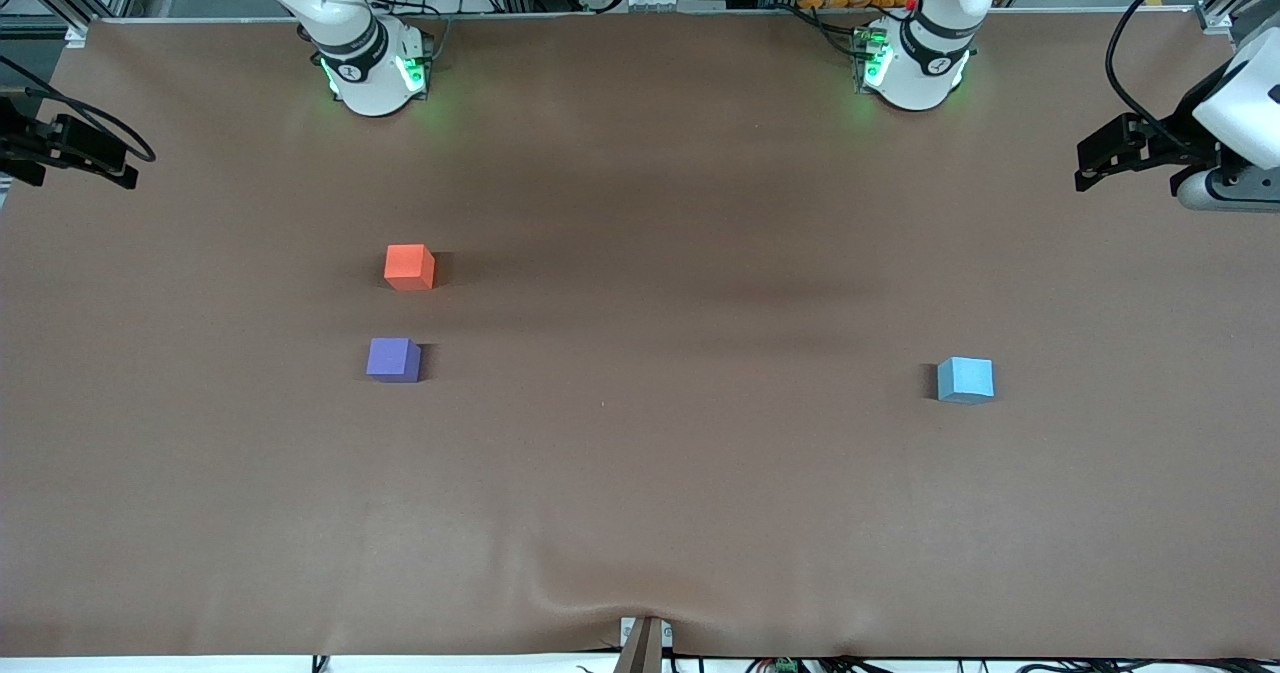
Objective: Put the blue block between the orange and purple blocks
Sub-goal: 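Reach the left gripper down to the light-blue cube and grasp it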
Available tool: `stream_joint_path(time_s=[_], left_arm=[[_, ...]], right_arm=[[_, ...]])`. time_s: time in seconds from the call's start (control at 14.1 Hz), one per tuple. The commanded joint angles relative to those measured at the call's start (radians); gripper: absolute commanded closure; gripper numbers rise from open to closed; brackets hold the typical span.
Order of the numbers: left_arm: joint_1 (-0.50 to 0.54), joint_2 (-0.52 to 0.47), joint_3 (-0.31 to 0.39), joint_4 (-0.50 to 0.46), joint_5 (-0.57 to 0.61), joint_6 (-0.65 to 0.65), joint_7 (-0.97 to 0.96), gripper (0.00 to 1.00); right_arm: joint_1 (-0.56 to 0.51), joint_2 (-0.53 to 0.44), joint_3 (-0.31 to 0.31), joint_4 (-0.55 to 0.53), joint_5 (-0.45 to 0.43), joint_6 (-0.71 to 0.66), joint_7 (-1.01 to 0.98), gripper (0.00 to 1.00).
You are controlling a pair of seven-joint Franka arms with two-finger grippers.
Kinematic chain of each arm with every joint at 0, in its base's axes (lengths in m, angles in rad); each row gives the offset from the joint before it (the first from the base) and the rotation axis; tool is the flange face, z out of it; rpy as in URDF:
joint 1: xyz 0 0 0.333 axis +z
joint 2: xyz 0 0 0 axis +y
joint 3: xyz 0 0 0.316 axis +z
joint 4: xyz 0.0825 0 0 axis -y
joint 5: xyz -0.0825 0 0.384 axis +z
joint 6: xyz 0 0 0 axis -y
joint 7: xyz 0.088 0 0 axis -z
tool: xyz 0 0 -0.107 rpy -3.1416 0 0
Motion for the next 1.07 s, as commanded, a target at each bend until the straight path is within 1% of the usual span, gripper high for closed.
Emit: stream_joint_path(time_s=[0.0, 0.36, 0.5, 0.64, 0.78, 1.0], left_arm=[[0.004, -0.001, -0.002, 0.004, 0.001, -0.011, 0.029, 0.0], [0.007, 0.005, -0.002, 0.003, 0.0, -0.008, 0.035, 0.0], [0.011, 0.025, -0.002, 0.004, -0.006, -0.005, 0.028, 0.0], [0.013, 0.079, 0.0, 0.007, -0.011, 0.006, 0.014, 0.0], [0.007, 0.155, 0.001, 0.007, 0.004, 0.037, 0.014, 0.0], [0.013, 0.273, 0.006, 0.004, -0.006, 0.159, 0.008, 0.0]], right_arm=[[0.001, -0.003, -0.007, 0.005, 0.005, -0.012, -0.011, 0.0], [0.003, -0.003, -0.006, 0.005, 0.006, -0.016, -0.011, 0.0], [0.001, -0.003, -0.006, 0.007, 0.006, -0.015, -0.011, 0.0], [0.001, -0.003, -0.007, 0.007, 0.008, -0.015, -0.011, 0.0], [0.0, -0.003, -0.006, 0.007, 0.006, -0.016, -0.011, 0.0], [0.0, -0.003, -0.006, 0.007, 0.006, -0.016, -0.011, 0.0]])
